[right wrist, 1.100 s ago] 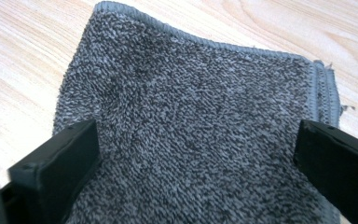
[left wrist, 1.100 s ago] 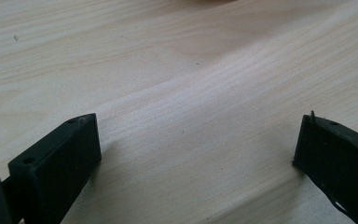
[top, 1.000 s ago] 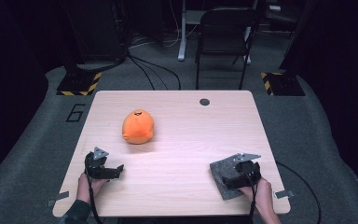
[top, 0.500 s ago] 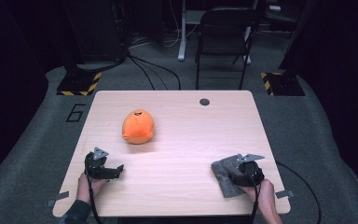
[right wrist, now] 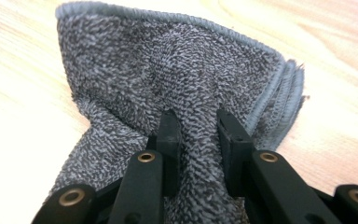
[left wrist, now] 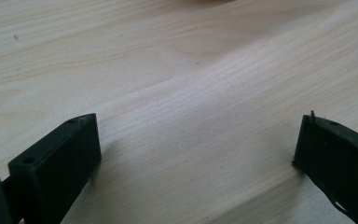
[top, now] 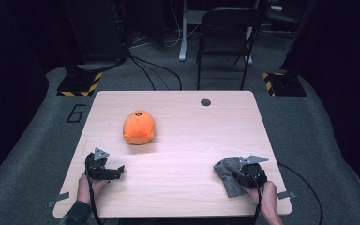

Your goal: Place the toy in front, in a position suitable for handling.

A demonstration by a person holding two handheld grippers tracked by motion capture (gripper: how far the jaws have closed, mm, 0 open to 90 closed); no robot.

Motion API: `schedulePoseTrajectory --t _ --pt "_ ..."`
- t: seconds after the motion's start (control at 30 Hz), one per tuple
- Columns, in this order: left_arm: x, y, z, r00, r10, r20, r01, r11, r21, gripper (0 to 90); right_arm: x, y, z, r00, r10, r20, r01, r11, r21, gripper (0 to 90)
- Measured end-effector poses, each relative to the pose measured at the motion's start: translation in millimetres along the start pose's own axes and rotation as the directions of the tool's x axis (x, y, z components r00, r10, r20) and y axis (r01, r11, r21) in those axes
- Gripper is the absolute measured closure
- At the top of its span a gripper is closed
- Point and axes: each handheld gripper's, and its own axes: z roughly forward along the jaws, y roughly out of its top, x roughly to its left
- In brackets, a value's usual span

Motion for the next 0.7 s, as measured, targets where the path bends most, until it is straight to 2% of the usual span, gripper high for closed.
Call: schedulePoseTrajectory --t 0.17,0.27,0.3,0.37,0.4,0.43,0.7 --pt "0.0 0.0 0.0 1.0 -0.001 0.0 0.001 1.0 0.001 0.2 -0.7 3.4 -9.5 1.0 -0.005 -0.004 0.005 0.999 -0.036 73.7" --pt "0.0 0.0 0.0 1.0 0.0 0.0 0.0 1.0 0.001 0.2 -0.3 6.1 -15.6 0.9999 0.01 -0.005 -0.011 0.999 -0.053 73.6" --pt "0.0 0.0 -0.1 1.0 0.0 0.0 0.0 1.0 0.001 0.2 -1.9 7.1 -17.1 1.0 -0.006 -0.002 0.006 0.998 -0.064 73.6" --pt "-0.1 0.0 0.0 1.0 -0.001 0.0 0.001 1.0 0.0 0.2 -1.7 9.1 -22.0 0.9999 0.015 0.0 -0.015 0.997 -0.075 73.5" --pt "0.0 0.0 0.0 1.0 0.0 0.0 0.0 1.0 0.0 0.2 -3.7 9.8 -24.2 1.0 0.001 0.002 -0.001 0.996 -0.084 73.5" --pt "0.0 0.0 0.0 1.0 0.0 0.0 0.0 1.0 0.0 0.2 -3.7 11.0 -26.3 0.9999 0.013 0.002 -0.013 0.996 -0.091 73.5" --pt "0.0 0.0 -0.1 1.0 0.0 0.0 0.0 1.0 0.001 0.2 -12.1 18.4 -41.5 0.9997 0.018 0.016 -0.015 0.991 -0.135 73.3"
